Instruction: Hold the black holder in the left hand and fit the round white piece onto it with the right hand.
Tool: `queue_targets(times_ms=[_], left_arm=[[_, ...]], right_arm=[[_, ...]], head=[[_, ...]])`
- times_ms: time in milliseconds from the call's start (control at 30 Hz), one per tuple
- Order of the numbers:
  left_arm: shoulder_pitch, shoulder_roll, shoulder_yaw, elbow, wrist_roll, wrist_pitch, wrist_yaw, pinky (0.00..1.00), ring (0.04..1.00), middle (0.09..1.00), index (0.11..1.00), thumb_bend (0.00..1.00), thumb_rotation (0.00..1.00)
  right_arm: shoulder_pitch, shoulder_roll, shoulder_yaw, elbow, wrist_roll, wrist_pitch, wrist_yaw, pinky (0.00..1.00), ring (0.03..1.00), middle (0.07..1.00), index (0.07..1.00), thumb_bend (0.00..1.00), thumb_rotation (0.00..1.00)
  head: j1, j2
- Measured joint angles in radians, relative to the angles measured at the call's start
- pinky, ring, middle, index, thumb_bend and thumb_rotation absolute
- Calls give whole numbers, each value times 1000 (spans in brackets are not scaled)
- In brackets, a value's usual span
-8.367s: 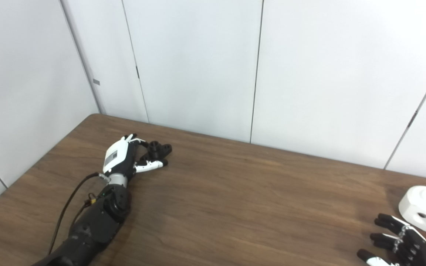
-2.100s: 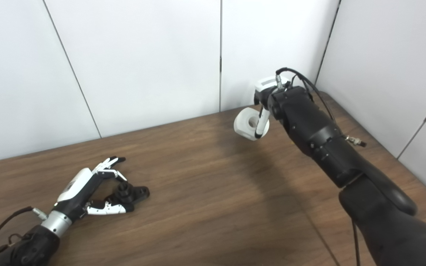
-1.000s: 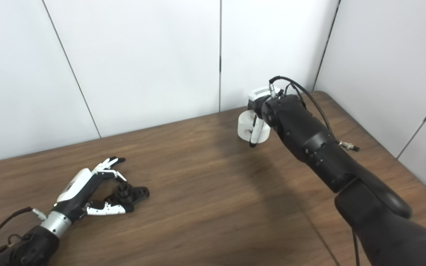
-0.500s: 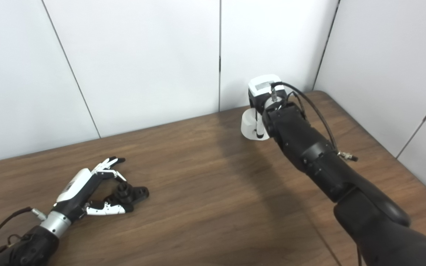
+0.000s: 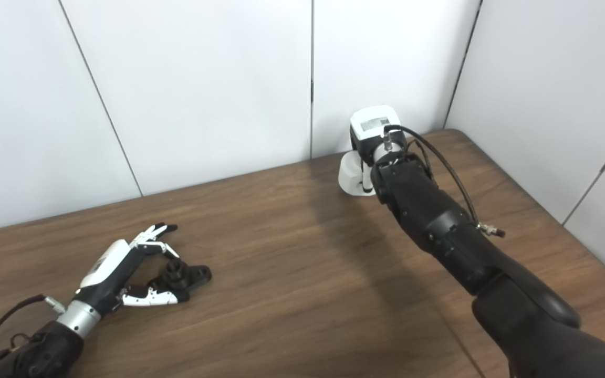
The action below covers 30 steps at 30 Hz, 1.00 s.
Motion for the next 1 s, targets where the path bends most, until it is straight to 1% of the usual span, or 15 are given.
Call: queue_targets(times_ms=[167, 200, 267, 300, 333, 367, 433, 500, 567, 633, 767, 900, 1000], left_arm=[[0, 0, -2, 0, 0, 0, 1, 1000, 1000, 936, 481, 524, 59], [0, 0, -3, 0, 0, 0, 1, 1000, 1000, 936, 481, 524, 59], [1, -1, -3, 0, 0, 0, 4, 1000, 1000, 934, 481, 524, 58], [1, -1, -4, 0, 0, 0, 4, 1000, 1000, 936, 481, 524, 58], [1, -2, -3, 0, 0, 0, 4, 1000, 1000, 936, 481, 524, 58], [1, -3, -3, 0, 0, 0, 3, 1000, 1000, 938, 481, 524, 58], [0, -4, -3, 0, 1, 0, 2, 1000, 1000, 941, 482, 524, 58], [0, -5, -2, 0, 2, 0, 2, 1000, 1000, 939, 481, 524, 59], [1, -6, -1, 0, 3, 0, 2, 1000, 1000, 937, 481, 524, 60], [1, -7, 0, -2, 6, 1, 2, 1000, 1000, 936, 481, 524, 61], [1, -10, 0, -4, 13, 1, 2, 1000, 1000, 933, 481, 524, 60], [1, -16, 1, -4, 23, 1, 2, 1000, 1000, 935, 482, 524, 60], [1, -22, 3, -6, 30, 5, 2, 1000, 1000, 937, 482, 524, 59]], right_arm=[[17, 0, -34, -18, 53, -2, -12, 960, 890, 801, 483, 524, 142], [25, -1, -41, -40, 67, -3, -6, 957, 893, 801, 483, 524, 143], [29, 0, -42, -82, 91, -12, 17, 965, 900, 803, 483, 526, 142], [28, 0, -42, -100, 100, -16, 26, 965, 902, 804, 482, 526, 143], [27, 0, -41, -121, 107, -20, 40, 965, 902, 804, 482, 526, 143], [23, 1, -39, -137, 113, -23, 52, 964, 903, 805, 482, 526, 143], [8, 2, -25, -158, 116, -29, 80, 958, 904, 805, 482, 526, 143], [-9, 2, -5, -192, 114, -36, 126, 948, 905, 807, 482, 526, 144], [-31, 4, 16, -226, 110, -45, 182, 965, 912, 814, 482, 526, 145], [-53, 11, 30, -255, 109, -50, 233, 987, 918, 821, 482, 526, 144], [-83, 35, 53, -322, 111, -51, 354, 998, 930, 827, 483, 526, 146], [-107, 64, 76, -366, 113, -57, 469, 980, 918, 817, 482, 526, 146], [-121, 85, 87, -391, 119, -58, 534, 978, 915, 801, 480, 526, 144]], head=[[23, 11], [34, 3], [38, 9], [49, -1], [49, -2], [57, 14], [57, 14], [78, 18], [86, 23], [113, 28], [137, 32], [170, 37], [193, 43]])
